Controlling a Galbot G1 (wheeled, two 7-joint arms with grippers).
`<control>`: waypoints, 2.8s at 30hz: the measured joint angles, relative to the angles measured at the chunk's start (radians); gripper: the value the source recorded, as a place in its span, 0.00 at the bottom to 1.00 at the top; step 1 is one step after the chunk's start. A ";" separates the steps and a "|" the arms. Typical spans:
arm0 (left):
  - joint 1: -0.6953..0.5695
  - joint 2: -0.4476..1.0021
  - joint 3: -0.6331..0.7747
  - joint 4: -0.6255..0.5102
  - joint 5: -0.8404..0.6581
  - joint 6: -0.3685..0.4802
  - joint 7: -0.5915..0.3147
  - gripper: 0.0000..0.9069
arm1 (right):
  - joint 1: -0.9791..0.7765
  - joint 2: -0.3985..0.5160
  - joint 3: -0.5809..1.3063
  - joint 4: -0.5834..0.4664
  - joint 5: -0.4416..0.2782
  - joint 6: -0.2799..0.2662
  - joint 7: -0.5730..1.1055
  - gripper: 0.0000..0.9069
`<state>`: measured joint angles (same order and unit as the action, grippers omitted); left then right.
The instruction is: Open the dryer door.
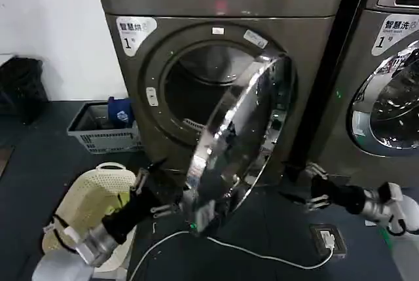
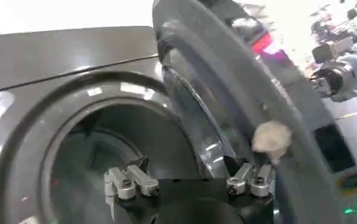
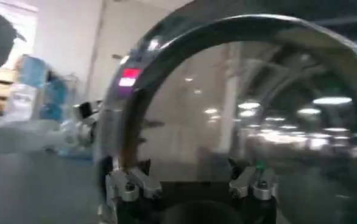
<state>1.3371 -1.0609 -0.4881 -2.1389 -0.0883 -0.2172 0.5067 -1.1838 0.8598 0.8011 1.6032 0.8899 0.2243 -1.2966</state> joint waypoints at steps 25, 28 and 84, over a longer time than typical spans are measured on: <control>-0.198 -0.007 0.314 0.105 0.014 -0.020 0.002 1.00 | -0.402 0.291 0.843 0.097 -0.564 -0.149 1.095 1.00; -0.237 -0.019 0.357 0.133 0.013 -0.020 0.001 1.00 | -0.388 0.341 0.928 0.100 -0.664 -0.175 1.196 1.00; -0.848 -0.549 0.787 0.850 0.036 -0.053 -0.003 1.00 | -0.539 0.442 1.392 -0.146 -0.759 -0.059 1.565 1.00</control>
<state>0.4892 -1.6098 0.2990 -1.2892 -0.0526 -0.2697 0.5037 -1.7228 1.3022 2.1929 1.4572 0.1309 0.1658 0.2687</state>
